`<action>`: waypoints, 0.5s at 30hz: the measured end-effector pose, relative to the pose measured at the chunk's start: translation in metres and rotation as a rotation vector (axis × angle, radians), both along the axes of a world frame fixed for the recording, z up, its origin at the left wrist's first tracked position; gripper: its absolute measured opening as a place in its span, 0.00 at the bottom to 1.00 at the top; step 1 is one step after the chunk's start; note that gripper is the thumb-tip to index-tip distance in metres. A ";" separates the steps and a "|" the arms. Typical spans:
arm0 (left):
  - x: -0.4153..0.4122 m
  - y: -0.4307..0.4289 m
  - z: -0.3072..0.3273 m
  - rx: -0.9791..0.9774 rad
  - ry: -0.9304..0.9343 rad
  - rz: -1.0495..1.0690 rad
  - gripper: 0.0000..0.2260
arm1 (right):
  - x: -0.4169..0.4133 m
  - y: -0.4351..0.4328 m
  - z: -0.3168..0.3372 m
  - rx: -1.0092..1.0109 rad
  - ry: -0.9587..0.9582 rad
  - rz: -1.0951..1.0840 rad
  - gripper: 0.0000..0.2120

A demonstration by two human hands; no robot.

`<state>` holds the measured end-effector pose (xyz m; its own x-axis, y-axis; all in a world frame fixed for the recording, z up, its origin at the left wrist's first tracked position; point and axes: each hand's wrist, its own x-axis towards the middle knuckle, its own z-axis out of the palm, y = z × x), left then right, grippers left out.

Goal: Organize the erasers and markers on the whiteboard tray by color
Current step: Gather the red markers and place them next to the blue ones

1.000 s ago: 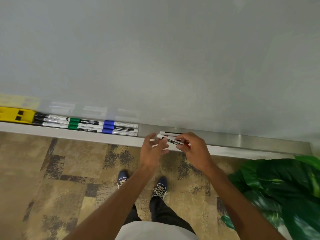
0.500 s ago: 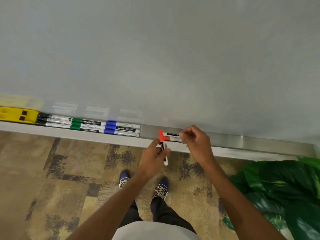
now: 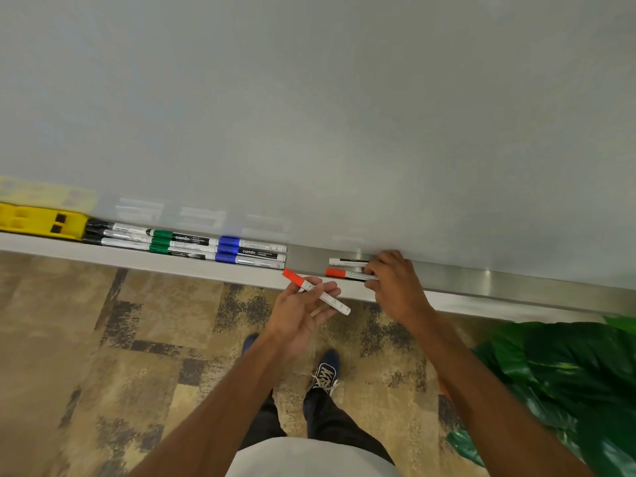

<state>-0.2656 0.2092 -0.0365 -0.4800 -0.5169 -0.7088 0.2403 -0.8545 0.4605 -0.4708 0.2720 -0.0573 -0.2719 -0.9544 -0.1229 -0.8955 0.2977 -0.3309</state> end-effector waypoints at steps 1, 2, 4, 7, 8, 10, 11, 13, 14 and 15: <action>-0.001 0.000 0.001 0.012 -0.008 0.002 0.03 | 0.001 0.000 0.001 -0.007 -0.005 -0.011 0.09; -0.003 0.000 0.001 0.012 -0.030 0.000 0.05 | 0.002 0.000 0.002 -0.014 -0.011 -0.025 0.08; -0.006 0.000 -0.001 -0.003 -0.067 -0.008 0.07 | 0.007 0.000 0.006 -0.039 -0.052 -0.057 0.07; -0.012 0.002 -0.002 -0.005 -0.064 -0.004 0.10 | 0.019 0.002 0.021 -0.098 -0.366 -0.170 0.07; -0.013 0.001 -0.001 0.000 -0.043 -0.007 0.10 | 0.024 0.002 0.027 -0.107 -0.487 -0.211 0.08; -0.016 0.001 0.001 0.032 0.028 -0.008 0.11 | 0.031 0.006 0.035 -0.123 -0.637 -0.247 0.09; -0.017 0.000 0.002 0.053 0.064 -0.004 0.11 | 0.034 0.007 0.038 -0.132 -0.674 -0.247 0.09; -0.018 -0.001 0.004 0.081 0.109 0.009 0.11 | 0.038 0.009 0.043 -0.144 -0.701 -0.241 0.07; -0.018 -0.002 0.004 0.087 0.120 0.015 0.12 | 0.039 0.009 0.044 -0.146 -0.703 -0.238 0.06; -0.017 -0.002 0.003 0.088 0.128 0.017 0.12 | 0.039 0.009 0.045 -0.145 -0.703 -0.234 0.06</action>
